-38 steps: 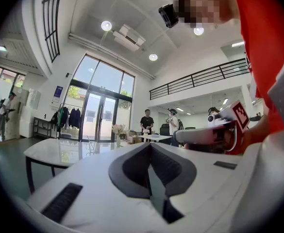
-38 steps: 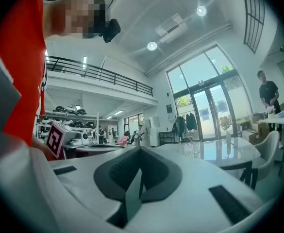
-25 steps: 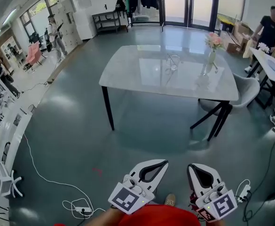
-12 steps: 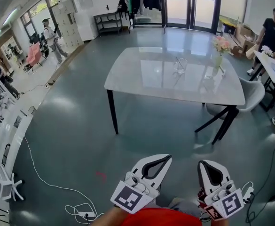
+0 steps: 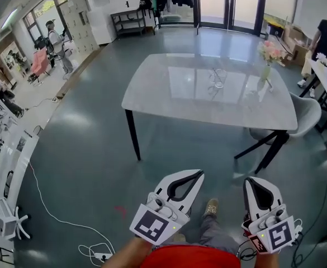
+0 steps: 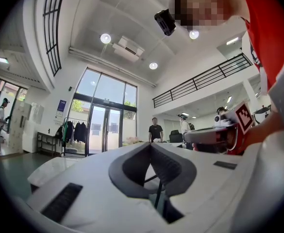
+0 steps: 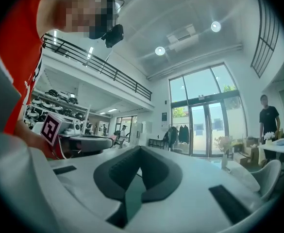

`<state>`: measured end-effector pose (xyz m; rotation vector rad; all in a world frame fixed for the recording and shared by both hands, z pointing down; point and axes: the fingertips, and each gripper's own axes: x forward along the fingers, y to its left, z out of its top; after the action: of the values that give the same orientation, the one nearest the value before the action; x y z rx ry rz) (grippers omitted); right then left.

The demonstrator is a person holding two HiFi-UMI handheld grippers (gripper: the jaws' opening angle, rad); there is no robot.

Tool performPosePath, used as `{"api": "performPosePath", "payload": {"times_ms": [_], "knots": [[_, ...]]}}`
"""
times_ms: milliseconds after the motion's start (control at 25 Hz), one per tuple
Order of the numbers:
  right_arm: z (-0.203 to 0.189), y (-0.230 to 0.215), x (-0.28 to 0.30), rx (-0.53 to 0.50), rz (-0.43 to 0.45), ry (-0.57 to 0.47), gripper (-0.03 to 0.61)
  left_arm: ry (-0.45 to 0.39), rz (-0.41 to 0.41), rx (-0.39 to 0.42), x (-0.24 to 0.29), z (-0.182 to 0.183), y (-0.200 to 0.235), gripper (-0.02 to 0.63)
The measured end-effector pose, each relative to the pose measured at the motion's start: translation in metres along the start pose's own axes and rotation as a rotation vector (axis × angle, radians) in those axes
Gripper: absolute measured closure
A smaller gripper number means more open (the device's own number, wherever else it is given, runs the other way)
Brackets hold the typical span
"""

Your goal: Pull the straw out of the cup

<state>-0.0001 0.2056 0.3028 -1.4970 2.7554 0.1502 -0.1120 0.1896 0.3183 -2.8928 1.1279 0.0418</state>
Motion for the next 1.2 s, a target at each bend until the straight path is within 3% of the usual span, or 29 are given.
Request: {"api": "performPosePath", "payload": {"times_ms": [760,1200], "knots": [[-0.023,-0.226,0.15,-0.03,0.079,-0.035,0.568,0.086,0.141,0.057,0.237,-0.025,0.123,0.584],[-0.042,-0.266,0.238,-0.024,0.129,-0.011,0.568,0.131,0.176,0.046,0.309,-0.053,0.196,0.584]]}}
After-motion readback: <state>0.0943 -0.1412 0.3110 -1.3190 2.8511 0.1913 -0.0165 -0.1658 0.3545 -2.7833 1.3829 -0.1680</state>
